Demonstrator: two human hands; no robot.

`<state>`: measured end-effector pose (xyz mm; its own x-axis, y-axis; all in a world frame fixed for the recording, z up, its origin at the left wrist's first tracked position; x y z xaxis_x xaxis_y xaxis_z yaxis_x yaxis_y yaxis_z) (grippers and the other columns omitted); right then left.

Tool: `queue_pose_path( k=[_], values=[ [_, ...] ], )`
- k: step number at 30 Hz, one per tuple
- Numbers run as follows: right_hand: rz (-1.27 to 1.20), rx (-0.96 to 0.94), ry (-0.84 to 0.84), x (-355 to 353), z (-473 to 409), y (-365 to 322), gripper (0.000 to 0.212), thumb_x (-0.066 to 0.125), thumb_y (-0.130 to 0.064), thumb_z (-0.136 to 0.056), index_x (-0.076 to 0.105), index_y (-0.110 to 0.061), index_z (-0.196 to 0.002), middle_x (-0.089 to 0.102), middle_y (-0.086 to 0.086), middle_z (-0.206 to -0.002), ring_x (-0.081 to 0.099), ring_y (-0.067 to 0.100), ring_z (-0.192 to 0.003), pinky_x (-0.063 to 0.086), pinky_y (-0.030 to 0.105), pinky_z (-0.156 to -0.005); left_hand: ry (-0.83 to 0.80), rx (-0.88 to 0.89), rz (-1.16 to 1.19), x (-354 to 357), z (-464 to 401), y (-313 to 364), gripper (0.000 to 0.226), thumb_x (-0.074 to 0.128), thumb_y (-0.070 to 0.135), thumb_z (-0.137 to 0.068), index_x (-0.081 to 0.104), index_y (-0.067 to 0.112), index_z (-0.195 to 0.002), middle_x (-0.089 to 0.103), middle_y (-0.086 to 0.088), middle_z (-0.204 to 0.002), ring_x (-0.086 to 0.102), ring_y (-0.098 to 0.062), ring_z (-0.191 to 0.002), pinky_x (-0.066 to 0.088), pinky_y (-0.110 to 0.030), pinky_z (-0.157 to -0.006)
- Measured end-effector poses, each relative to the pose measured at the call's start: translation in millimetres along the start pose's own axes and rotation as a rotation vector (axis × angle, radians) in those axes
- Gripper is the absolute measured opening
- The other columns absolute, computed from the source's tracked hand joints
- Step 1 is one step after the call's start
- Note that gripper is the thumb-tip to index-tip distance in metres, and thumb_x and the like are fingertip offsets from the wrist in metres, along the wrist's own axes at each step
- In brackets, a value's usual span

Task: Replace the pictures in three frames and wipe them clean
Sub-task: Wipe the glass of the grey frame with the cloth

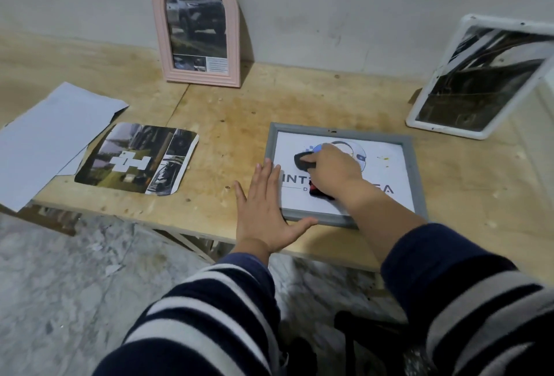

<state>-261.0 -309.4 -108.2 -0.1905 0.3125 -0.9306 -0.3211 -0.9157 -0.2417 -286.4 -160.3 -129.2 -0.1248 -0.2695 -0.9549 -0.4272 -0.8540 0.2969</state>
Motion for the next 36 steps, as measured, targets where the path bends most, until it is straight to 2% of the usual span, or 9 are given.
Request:
queue_pose_path(
  k=[3,9,12,14,16,19,27,33,36],
  values=[
    [-0.020,-0.012,-0.070,7.7,29.0,3.1,0.044,0.047,-0.013,-0.092,0.060,-0.041,-0.123,0.056,0.001,-0.118,0.059,0.027,-0.101,0.044,0.031,-0.072,0.015,0.007,0.013,-1.7,0.9,1.5,0.119,0.038,0.092,-0.064,0.010,0.019,-0.154,-0.004,0.005,-0.162,-0.010,-0.014,-0.148,0.001,-0.059,-0.116],
    [-0.198,0.043,-0.284,6.4,77.1,8.2,0.036,0.048,-0.010,-0.086,0.072,-0.037,-0.091,0.066,-0.005,-0.059,0.052,0.009,-0.032,0.045,0.021,-0.050,0.024,-0.001,0.018,-3.2,3.6,2.4,0.122,0.028,0.096,-0.059,0.015,0.019,-0.153,0.002,0.006,-0.162,-0.003,-0.016,-0.149,0.006,-0.061,-0.115],
    [-0.330,0.093,-0.366,-3.6,73.8,12.3,0.023,0.053,-0.015,-0.091,0.073,-0.024,-0.096,0.072,0.004,-0.079,0.067,0.022,-0.056,0.051,0.030,-0.061,0.021,0.003,-0.004,-3.3,5.3,2.4,0.120,0.027,0.095,-0.061,0.014,0.020,-0.154,0.000,0.009,-0.162,-0.006,-0.015,-0.149,0.004,-0.063,-0.114],
    [-0.322,0.117,-0.286,-21.5,55.4,20.1,0.023,0.052,-0.014,-0.091,0.072,-0.025,-0.093,0.072,0.004,-0.095,0.068,0.024,-0.079,0.055,0.031,-0.073,0.014,0.006,-0.041,-3.2,4.6,2.6,0.118,0.025,0.095,-0.062,0.010,0.022,-0.154,-0.005,0.012,-0.161,-0.011,-0.015,-0.148,0.003,-0.065,-0.112],
    [-0.347,0.163,-0.172,-40.6,34.1,30.8,0.025,0.050,-0.013,-0.090,0.071,-0.026,-0.094,0.071,0.004,-0.087,0.066,0.024,-0.071,0.054,0.028,-0.063,0.006,0.006,-0.064,-3.0,4.1,3.1,0.120,0.023,0.097,-0.061,0.007,0.024,-0.154,-0.009,0.014,-0.160,-0.014,-0.015,-0.148,0.002,-0.067,-0.111],
    [-0.233,0.195,0.007,-62.7,2.8,44.1,0.028,0.047,-0.016,-0.086,0.067,-0.026,-0.104,0.068,0.006,-0.101,0.065,0.028,-0.086,0.055,0.033,-0.077,0.009,-0.002,-0.081,-2.2,2.6,2.6,0.122,0.021,0.098,-0.059,0.006,0.024,-0.154,-0.010,0.014,-0.160,-0.016,-0.015,-0.147,0.001,-0.068,-0.111],
    [-0.021,0.180,-0.038,-14.1,11.3,51.4,0.053,0.044,-0.007,-0.092,0.049,-0.033,-0.138,0.039,0.006,-0.134,0.056,0.032,-0.107,0.040,0.031,-0.074,0.019,-0.002,-0.074,-0.7,0.9,2.6,0.120,0.024,0.098,-0.059,0.010,0.026,-0.154,-0.006,0.014,-0.161,-0.011,-0.016,-0.148,0.003,-0.069,-0.110],
    [-0.082,0.106,-0.081,-1.1,56.7,49.4,0.051,0.041,-0.004,-0.088,0.062,-0.039,-0.119,0.048,0.000,-0.126,0.058,0.027,-0.098,0.046,0.031,-0.074,0.042,0.004,-0.124,-6.3,4.1,6.1,0.117,0.020,0.097,-0.062,0.014,0.024,-0.154,-0.001,0.011,-0.162,-0.009,-0.016,-0.149,-0.001,-0.070,-0.109],
    [-0.186,0.133,-0.104,4.9,78.6,53.4,0.049,0.042,-0.004,-0.085,0.067,-0.043,-0.104,0.054,-0.008,-0.112,0.059,0.017,-0.078,0.046,0.027,-0.061,0.027,0.010,-0.167,-6.0,5.0,6.7,0.117,0.017,0.096,-0.063,0.010,0.023,-0.154,-0.005,0.010,-0.162,-0.012,-0.014,-0.148,-0.003,-0.070,-0.108]
  ],
)
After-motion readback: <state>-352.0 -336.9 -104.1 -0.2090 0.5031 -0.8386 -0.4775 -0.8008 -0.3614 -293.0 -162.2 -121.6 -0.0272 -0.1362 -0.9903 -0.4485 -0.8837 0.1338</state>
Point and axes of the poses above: each hand's wrist, its own z-axis away from the middle knuckle, its own x-axis out of the palm, y = z × x, the point moved 9 cm from there along -z, towards the middle knuckle
